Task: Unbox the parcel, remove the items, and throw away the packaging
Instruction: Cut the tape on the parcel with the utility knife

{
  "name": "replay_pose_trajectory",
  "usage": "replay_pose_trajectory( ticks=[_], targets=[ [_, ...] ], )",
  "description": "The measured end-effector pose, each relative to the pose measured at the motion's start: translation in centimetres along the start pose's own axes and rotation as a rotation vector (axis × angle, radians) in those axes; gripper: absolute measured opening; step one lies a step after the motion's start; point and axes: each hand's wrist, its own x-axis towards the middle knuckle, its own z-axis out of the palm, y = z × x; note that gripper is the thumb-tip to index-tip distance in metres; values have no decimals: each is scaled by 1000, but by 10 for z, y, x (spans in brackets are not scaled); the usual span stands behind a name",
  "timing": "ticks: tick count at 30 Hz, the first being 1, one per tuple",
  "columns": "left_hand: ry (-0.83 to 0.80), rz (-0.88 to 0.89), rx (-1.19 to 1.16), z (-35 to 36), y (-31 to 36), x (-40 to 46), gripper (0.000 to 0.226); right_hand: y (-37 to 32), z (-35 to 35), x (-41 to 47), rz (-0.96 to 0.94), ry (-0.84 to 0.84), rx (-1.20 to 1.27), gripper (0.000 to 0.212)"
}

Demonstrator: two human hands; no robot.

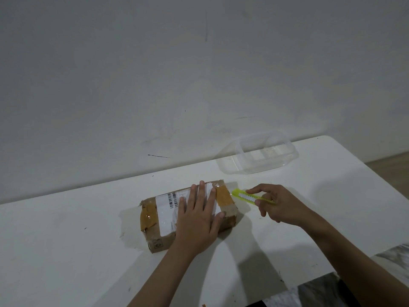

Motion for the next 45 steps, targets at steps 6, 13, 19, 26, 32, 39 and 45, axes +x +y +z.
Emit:
replay_pose_trajectory(
  ticks=[6,13,19,26,32,39,45],
  targets=[
    [-9,-3,6,1,-1,1,65,-5,-3,0,3,-11,-50,25],
    [0,-6,2,2,-1,1,64,-9,-6,0,36,-39,-42,24],
    [7,-3,10,2,-1,1,64,-7,-6,-10,45,-52,-99,24],
    [-10,-2,19,3,-2,2,64,-9,-5,-15,35,-87,-107,23],
    [-19,-2,13,2,-2,3,65,-5,-8,-25,33,-106,-66,27],
    [-46,-31,-66,-3,-4,8,71,-3,-6,-33,-7,52,29,31],
    [-126,-153,-163,-24,-13,22,75,-4,8,-39,-58,173,129,30]
  ],
)
